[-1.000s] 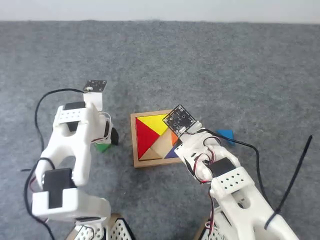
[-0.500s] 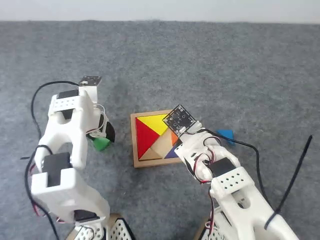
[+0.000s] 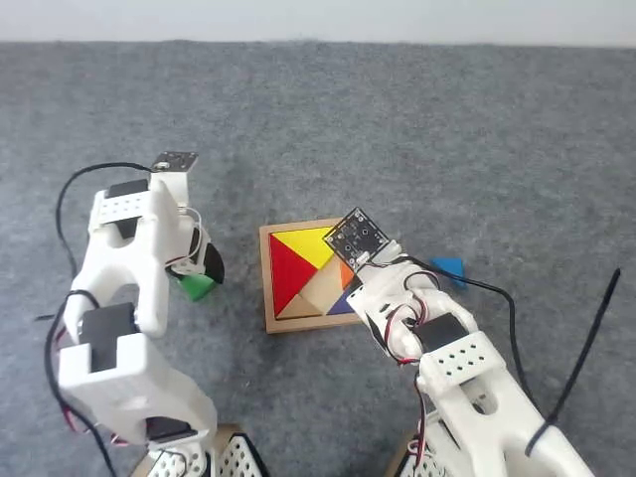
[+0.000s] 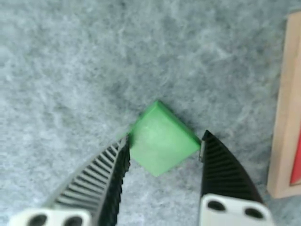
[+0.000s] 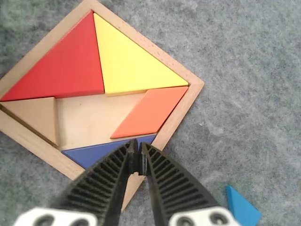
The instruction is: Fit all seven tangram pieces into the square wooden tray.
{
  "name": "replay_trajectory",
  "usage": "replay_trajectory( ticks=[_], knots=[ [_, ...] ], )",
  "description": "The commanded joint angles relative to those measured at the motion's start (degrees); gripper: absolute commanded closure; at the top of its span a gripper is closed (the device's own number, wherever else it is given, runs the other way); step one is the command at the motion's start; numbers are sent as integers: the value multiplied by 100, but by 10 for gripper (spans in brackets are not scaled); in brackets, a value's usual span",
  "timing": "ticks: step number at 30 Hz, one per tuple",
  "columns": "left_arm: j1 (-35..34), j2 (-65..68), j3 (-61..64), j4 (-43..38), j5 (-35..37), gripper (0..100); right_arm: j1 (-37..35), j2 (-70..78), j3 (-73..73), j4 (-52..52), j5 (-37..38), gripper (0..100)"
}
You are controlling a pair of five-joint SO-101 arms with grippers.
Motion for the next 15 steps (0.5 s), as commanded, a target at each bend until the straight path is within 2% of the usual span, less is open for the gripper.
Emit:
replay_trajectory(
  ticks=[1,8,15],
  knots=[
    [-343,255,31,-9,-229,769,13,4,-123,-101,0,987],
    [-527,255,31,-18,-651,803,13,4,-123,-101,0,987],
    [-501,255,145,-53,-765,904,13,4,-123,-101,0,987]
  ],
)
